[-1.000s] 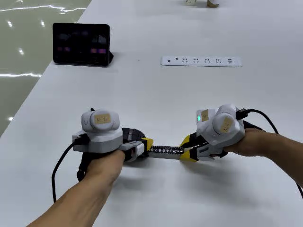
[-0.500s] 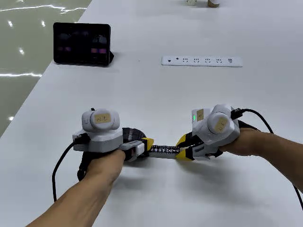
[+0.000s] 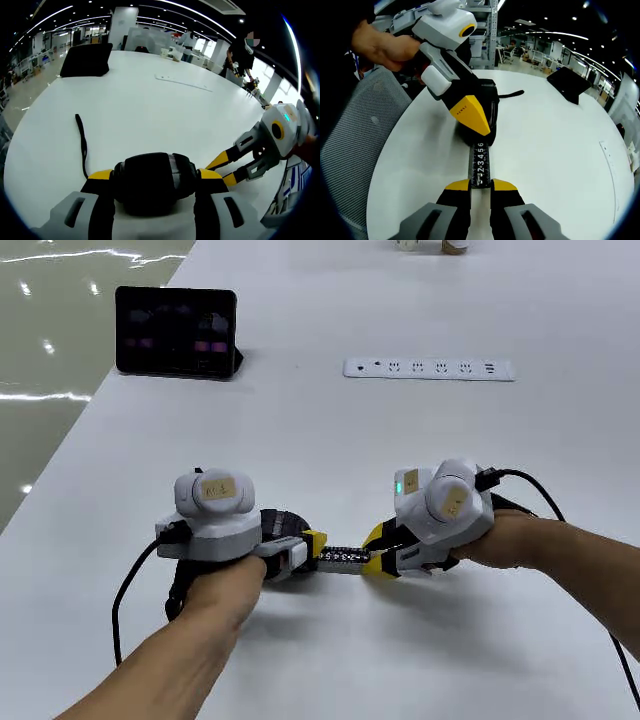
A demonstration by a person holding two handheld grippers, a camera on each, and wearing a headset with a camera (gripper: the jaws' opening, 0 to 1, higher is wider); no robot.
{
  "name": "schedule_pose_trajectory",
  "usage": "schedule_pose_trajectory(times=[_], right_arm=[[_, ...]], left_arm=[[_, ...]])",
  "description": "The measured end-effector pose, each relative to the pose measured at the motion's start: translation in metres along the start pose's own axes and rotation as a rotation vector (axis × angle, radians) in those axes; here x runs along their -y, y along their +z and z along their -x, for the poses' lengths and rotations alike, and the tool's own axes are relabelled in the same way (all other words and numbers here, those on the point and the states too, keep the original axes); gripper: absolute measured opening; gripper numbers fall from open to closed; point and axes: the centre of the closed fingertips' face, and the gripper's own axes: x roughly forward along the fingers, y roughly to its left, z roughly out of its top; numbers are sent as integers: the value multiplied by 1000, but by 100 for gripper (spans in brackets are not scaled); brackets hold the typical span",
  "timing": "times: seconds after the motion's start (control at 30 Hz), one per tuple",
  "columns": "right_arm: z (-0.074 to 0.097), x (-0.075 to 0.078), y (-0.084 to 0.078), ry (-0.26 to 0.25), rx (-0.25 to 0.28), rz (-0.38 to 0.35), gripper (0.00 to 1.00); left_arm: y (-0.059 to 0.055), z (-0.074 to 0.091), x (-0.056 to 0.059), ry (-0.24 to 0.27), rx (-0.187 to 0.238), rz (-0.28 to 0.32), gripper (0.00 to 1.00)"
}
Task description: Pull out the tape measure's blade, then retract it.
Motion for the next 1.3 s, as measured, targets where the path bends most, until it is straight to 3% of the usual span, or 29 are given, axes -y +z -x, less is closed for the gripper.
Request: schedule_pose_trajectory(times=[1.3], right_arm=[[-30,4,31,-4,42,20,11]], left_arm=[[2,-1,-1,-11,-1,14,59]])
